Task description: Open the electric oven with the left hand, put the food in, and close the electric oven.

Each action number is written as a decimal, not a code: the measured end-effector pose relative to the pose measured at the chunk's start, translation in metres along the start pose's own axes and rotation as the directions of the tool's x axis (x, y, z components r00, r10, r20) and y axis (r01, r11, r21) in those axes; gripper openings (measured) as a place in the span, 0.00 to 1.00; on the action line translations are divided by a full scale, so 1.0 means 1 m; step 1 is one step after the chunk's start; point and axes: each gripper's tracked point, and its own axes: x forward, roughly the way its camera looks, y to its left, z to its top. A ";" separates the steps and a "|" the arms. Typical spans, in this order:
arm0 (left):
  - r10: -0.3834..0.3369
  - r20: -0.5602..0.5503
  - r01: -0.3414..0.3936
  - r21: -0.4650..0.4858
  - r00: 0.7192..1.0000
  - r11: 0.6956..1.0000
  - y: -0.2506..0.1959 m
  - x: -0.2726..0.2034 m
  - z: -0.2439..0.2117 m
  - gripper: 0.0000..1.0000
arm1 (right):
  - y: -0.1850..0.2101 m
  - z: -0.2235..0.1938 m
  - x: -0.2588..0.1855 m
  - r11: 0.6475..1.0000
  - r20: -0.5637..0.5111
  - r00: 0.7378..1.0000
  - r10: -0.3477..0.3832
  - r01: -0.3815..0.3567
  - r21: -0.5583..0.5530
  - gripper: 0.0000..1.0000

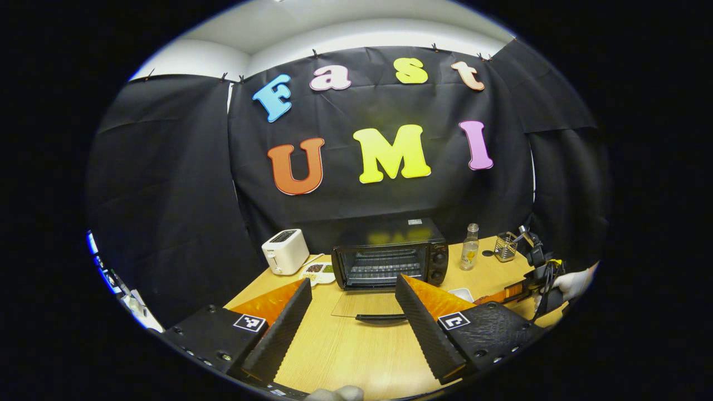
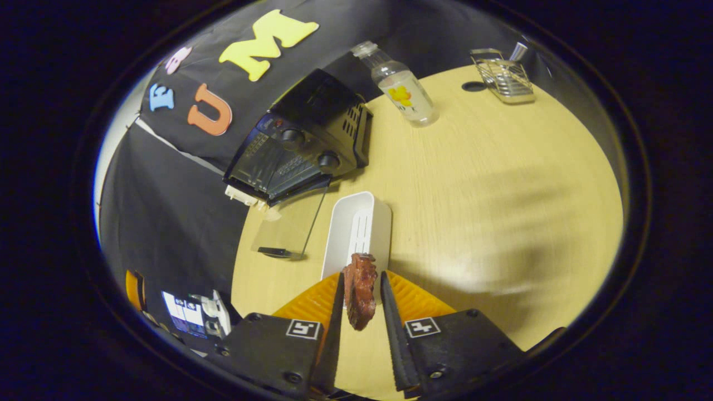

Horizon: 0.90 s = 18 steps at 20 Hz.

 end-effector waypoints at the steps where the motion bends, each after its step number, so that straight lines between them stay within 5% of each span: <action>1: 0.008 -0.001 -0.008 0.000 1.000 1.000 -0.001 -0.003 0.002 0.96 | 0.002 -0.001 0.000 0.999 -0.010 1.000 0.014 -0.014 0.031 0.33; 3: 0.020 0.002 -0.020 -0.004 1.000 1.000 -0.001 -0.006 0.004 0.96 | 0.001 -0.003 0.001 0.997 -0.025 1.000 0.010 -0.008 0.075 0.20; 10: 0.035 -0.002 -0.035 -0.016 0.999 0.999 0.003 -0.009 -0.002 0.96 | 0.020 0.004 -0.020 0.990 -0.010 0.999 0.051 -0.050 0.134 0.15; 18: -0.062 0.016 0.062 -0.023 0.998 0.998 0.016 0.008 -0.001 0.96 | 0.122 0.029 -0.021 0.960 0.156 0.969 0.191 -0.217 0.178 0.12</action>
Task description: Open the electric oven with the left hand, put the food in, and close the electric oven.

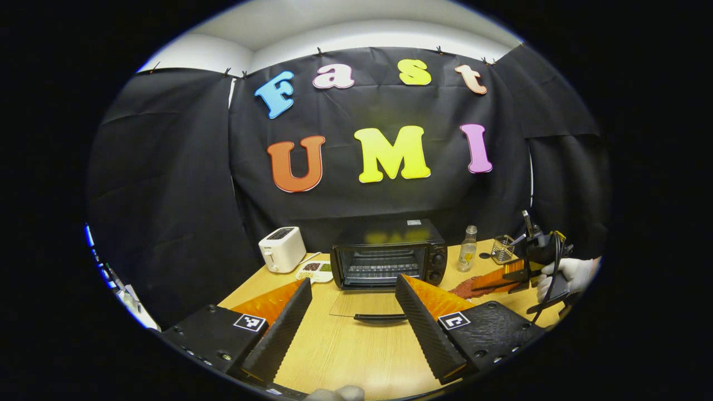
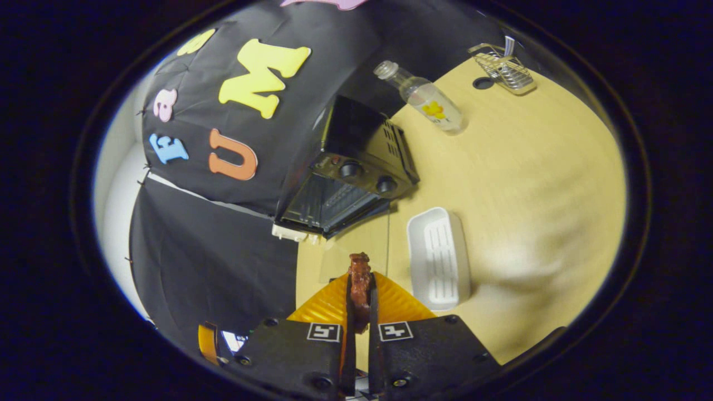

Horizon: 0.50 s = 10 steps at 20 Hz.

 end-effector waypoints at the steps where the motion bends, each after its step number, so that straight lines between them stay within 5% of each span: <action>1: -0.011 -0.001 0.011 -0.005 1.000 1.000 0.005 0.003 0.000 0.96 | 0.012 -0.002 0.009 1.000 0.024 1.000 0.011 -0.011 0.015 0.12; 7: -0.065 -0.004 0.065 0.010 0.998 0.998 0.041 0.016 -0.003 0.96 | 0.053 -0.008 0.082 0.995 0.179 0.982 0.054 -0.067 0.073 0.12; 10: -0.084 0.001 0.083 0.058 0.996 0.995 0.060 0.024 -0.007 0.97 | 0.060 0.004 0.117 0.989 0.301 0.953 0.040 -0.081 0.125 0.12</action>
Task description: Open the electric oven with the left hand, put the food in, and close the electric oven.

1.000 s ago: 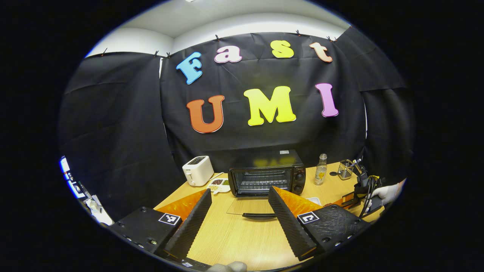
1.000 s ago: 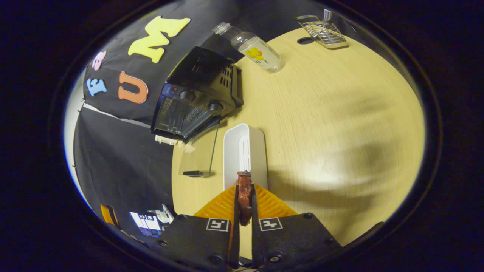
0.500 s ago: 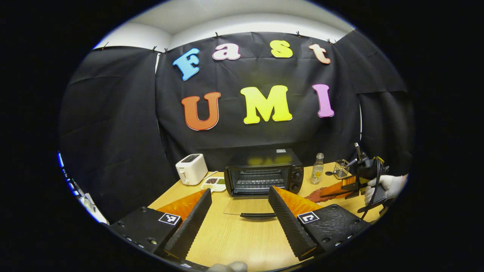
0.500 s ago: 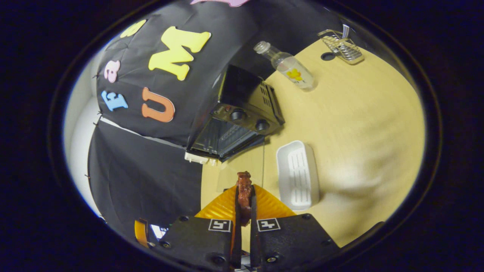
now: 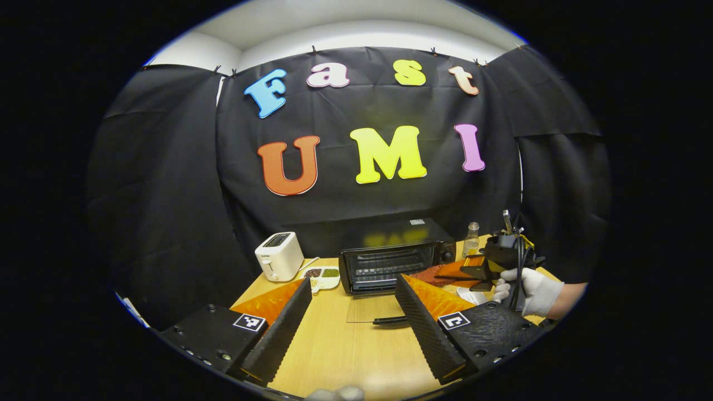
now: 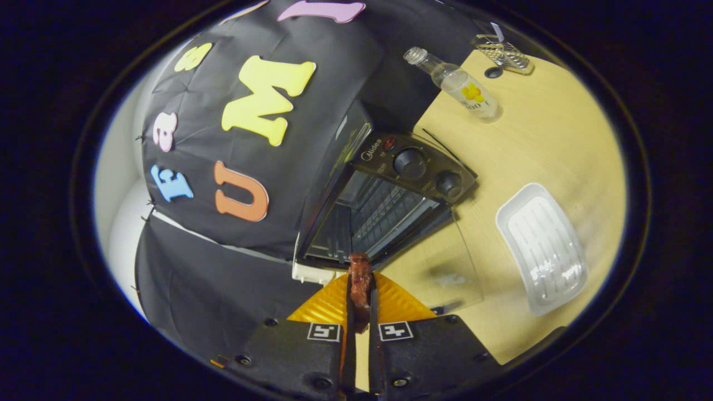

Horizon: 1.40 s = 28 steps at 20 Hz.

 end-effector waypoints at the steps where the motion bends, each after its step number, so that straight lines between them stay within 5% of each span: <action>1: -0.008 0.003 0.008 0.015 1.000 1.000 0.004 0.003 -0.004 0.97 | 0.001 0.004 0.014 1.000 0.053 0.999 -0.003 0.002 0.011 0.12; 12: -0.042 -0.017 0.042 -0.015 0.999 0.999 0.030 0.028 -0.038 0.97 | -0.005 0.021 0.141 0.984 0.313 0.944 -0.101 0.048 0.171 0.12; 19: -0.020 -0.065 0.019 -0.017 0.998 1.000 0.052 0.038 -0.063 0.97 | -0.012 0.031 0.182 0.987 0.380 0.915 -0.138 0.094 0.130 0.12; 24: -0.037 -0.073 0.034 -0.038 0.997 0.999 0.052 0.050 -0.066 0.97 | -0.015 0.027 0.185 0.978 0.406 0.900 -0.160 0.200 -0.057 0.14; 28: -0.048 -0.070 0.046 -0.041 0.996 0.998 0.049 0.054 -0.064 0.97 | -0.010 0.028 0.184 0.911 0.424 0.887 -0.185 0.317 -0.266 0.24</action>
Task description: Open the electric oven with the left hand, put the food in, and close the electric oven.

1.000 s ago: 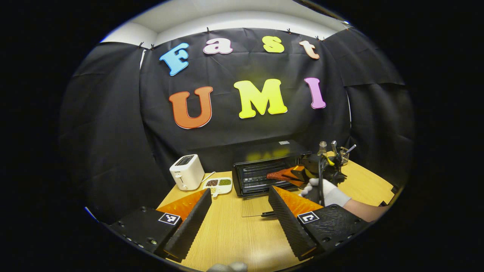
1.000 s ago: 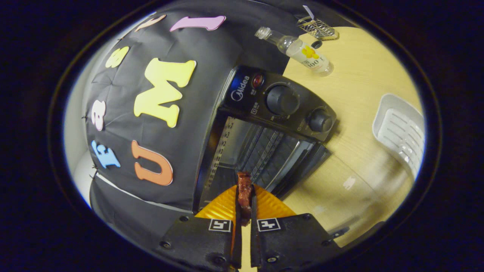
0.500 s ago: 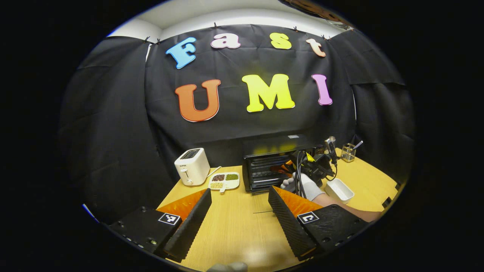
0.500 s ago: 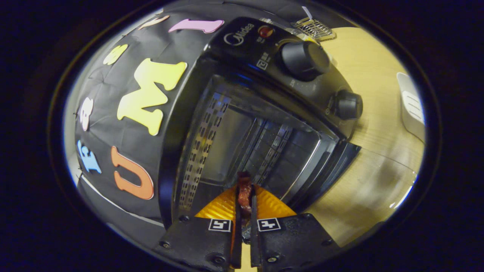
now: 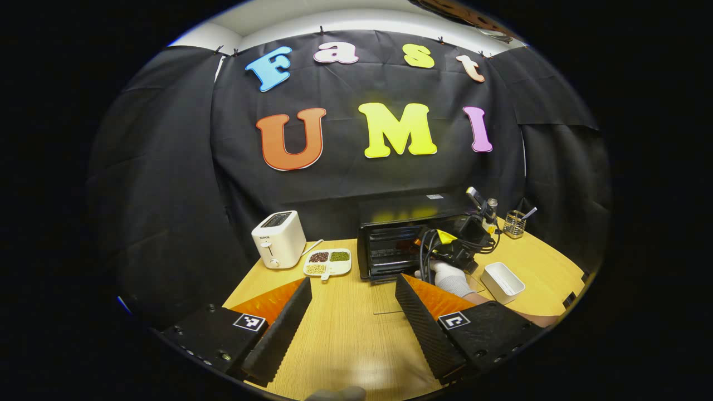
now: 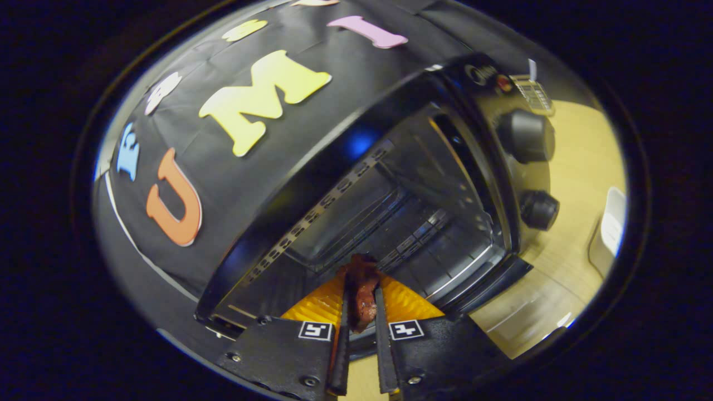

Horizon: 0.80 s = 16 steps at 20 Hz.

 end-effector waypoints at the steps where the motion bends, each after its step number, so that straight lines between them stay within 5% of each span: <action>1: -0.001 0.007 0.001 0.000 1.000 1.000 -0.001 0.000 0.002 0.97 | -0.001 -0.002 0.000 0.999 0.001 1.000 -0.004 0.004 -0.051 0.24; 4: 0.000 0.010 0.000 -0.009 1.000 1.000 0.000 0.004 0.001 0.97 | -0.011 0.004 -0.001 0.982 0.020 0.999 -0.043 0.046 -0.182 0.31; 5: 0.000 0.008 0.000 -0.014 1.000 1.000 -0.001 0.004 -0.001 0.97 | -0.013 0.007 -0.002 0.976 0.031 0.998 -0.054 0.060 -0.211 0.46; 11: 0.011 0.015 -0.011 -0.019 1.000 1.000 0.002 0.004 0.003 0.96 | -0.005 0.021 -0.025 0.936 0.062 0.998 -0.026 0.046 -0.349 0.80; 16: 0.008 0.027 -0.007 -0.005 1.000 1.000 -0.003 0.002 0.012 0.97 | 0.006 0.028 -0.070 0.916 0.008 1.000 0.025 -0.020 -0.400 0.85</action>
